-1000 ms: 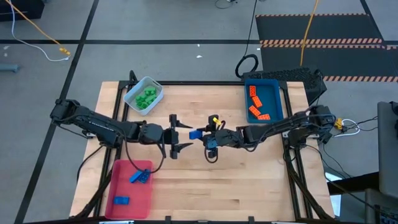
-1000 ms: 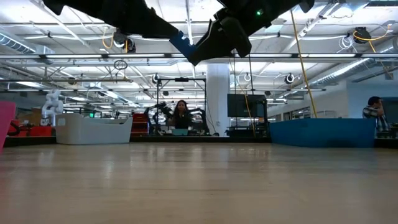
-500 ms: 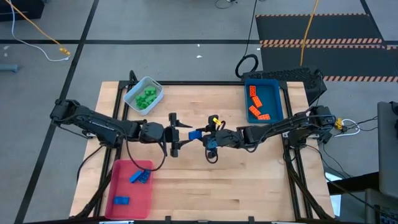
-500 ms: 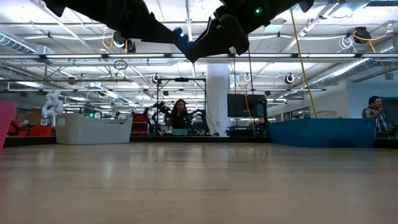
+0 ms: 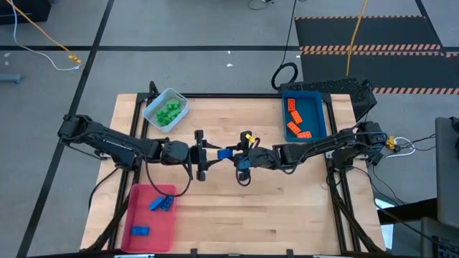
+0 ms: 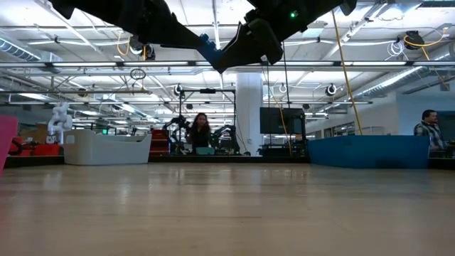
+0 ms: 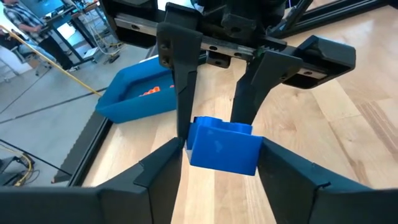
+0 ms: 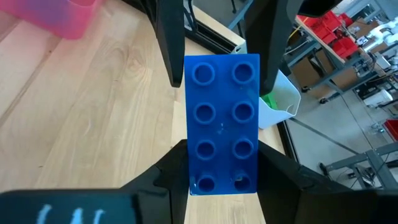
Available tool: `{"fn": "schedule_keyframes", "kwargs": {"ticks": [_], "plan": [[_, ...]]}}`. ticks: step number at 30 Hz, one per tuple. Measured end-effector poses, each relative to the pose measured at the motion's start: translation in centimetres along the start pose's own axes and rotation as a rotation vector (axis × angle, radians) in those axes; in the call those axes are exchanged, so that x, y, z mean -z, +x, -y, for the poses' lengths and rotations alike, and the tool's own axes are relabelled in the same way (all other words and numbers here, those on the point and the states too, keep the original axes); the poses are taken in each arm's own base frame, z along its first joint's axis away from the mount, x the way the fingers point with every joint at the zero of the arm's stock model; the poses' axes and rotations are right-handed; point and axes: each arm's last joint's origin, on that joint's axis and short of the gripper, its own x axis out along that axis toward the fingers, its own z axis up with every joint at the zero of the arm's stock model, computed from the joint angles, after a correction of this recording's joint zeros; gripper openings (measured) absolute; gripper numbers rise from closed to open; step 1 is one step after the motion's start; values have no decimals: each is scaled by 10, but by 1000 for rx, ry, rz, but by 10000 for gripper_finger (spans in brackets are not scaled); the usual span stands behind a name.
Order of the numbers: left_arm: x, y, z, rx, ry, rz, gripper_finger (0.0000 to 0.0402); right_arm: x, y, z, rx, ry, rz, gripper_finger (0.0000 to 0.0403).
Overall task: Sort & place blocks by color
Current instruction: Put the blue game piece into the red bin
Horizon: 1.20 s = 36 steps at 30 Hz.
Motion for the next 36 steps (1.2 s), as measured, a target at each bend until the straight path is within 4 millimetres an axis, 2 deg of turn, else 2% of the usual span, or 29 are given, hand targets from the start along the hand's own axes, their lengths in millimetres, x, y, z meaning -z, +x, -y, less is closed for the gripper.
{"fn": "schedule_keyframes", "kwargs": {"ticks": [9,19,21,25,28,32,36], "plan": [[0,0,0,1,-19,-1,167,0,0,0,-1,5,0,132],[0,0,0,0,-26,-1,173,0,0,0,-1,18,0,132],[0,0,0,0,-24,1,170,0,0,1,2,23,-1,150],[0,0,0,2,-24,4,160,1,1,2,9,44,-3,224],[0,0,0,2,-23,4,158,2,1,2,10,52,-11,263],[-1,-1,0,3,-10,7,157,3,1,2,4,56,-27,282],[-5,-6,-1,0,-9,33,156,6,1,0,-5,86,-58,281]]}}
